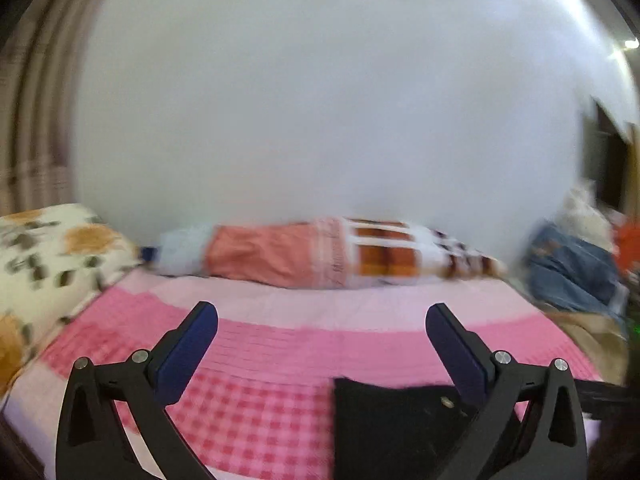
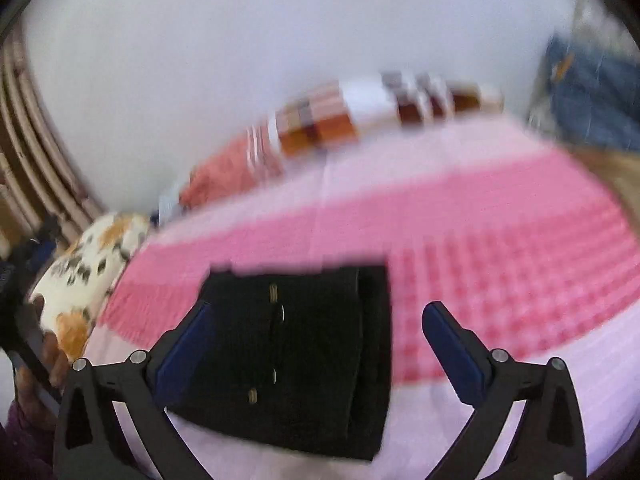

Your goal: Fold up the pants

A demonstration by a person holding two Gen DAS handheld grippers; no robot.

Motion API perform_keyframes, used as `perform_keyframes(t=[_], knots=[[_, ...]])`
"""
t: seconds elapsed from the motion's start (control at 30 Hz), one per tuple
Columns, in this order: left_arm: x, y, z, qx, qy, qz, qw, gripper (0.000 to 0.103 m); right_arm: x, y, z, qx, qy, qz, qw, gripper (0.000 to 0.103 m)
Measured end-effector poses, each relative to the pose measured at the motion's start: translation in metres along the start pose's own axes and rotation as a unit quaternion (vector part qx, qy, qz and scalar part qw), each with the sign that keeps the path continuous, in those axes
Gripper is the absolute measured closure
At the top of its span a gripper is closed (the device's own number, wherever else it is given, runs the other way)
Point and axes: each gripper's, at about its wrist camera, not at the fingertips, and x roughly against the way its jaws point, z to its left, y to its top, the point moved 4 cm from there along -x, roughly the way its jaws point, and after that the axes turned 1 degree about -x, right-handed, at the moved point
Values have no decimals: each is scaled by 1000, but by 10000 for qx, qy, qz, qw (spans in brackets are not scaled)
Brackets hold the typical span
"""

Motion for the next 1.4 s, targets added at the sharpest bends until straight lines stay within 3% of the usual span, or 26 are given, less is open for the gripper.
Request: perform_keyframes(t=[0.03, 0.1, 0.17, 0.23, 0.4, 0.47, 0.5, 0.6, 0.63, 0.67, 0.7, 0.77, 0.8, 0.87, 0.93, 1.07, 1.17, 1.27, 1.3, 1.4], knots=[[-10, -4, 0, -142, -218, 296, 9992, 0, -5, -2, -8, -158, 21, 108, 9998, 0], [-37, -27, 5, -373, -173, 1101, 9931, 0, -18, -6, -28, -459, 177, 429, 9979, 0], [-54, -51, 11, -345, -388, 1562, 9864, 0, -25, -9, -39, -574, 239, 583, 9964, 3], [-78, -82, 17, -127, -688, 2176, 9735, 0, -35, -9, -44, -496, 332, 763, 9953, 4], [-114, -135, 18, 169, -1128, 3001, 9471, 0, -63, -16, -36, -114, 324, 1222, 9919, 19], [-125, -150, 15, 269, -1327, 3262, 9355, 0, -78, -22, -29, 13, 393, 1461, 9885, 33], [-130, -156, 12, 319, -1521, 3370, 9286, 0, -80, -22, -26, 123, 390, 1413, 9891, 33], [-146, -171, -2, 562, -2402, 3684, 8964, 1, -89, -21, -20, 62, 618, 1624, 9848, 64], [-147, -168, -6, 550, -2479, 3525, 9007, 1, -90, -20, -20, -114, 764, 1666, 9830, 72], [-150, -169, -12, 610, -2694, 3553, 8930, 3, -89, -18, -18, -223, 857, 1659, 9822, 74], [-152, -166, -17, 623, -2759, 3513, 8925, 29, -86, -17, -16, -313, 918, 1643, 9816, 75], [-154, -157, -16, 642, -2512, 3412, 9035, 68, -77, -8, -2, -526, 1291, 1566, 9778, 78], [-153, -153, -11, 785, -2576, 3348, 9030, 75, -74, -4, 9, -508, 1390, 1529, 9771, 78], [-155, -150, 4, 1190, -2667, 3308, 8974, 80, -74, 6, 33, -514, 1656, 1494, 9734, 78], [-152, -142, 20, 1427, -2695, 3165, 8982, 81, -78, 16, 59, -419, 1868, 1477, 9703, 78], [-140, -98, 68, 1580, -2436, 2614, 9205, 81, -112, 53, 125, -168, 2369, 1365, 9617, 78], [-149, -65, 123, 1631, -1961, 2301, 9391, 81, -154, 78, 164, -101, 2637, 1247, 9565, 78], [-173, -44, 179, 1225, -1201, 2146, 9615, 81, -207, 90, 196, 204, 2578, 1109, 9596, 79], [-185, -43, 191, 1098, -1033, 2124, 9655, 81, -218, 87, 199, 201, 2576, 1106, 9597, 79], [-215, -55, 226, 652, -116, 2187, 9735, 77, -270, 86, 205, 351, 2006, 1121, 9726, 80]])
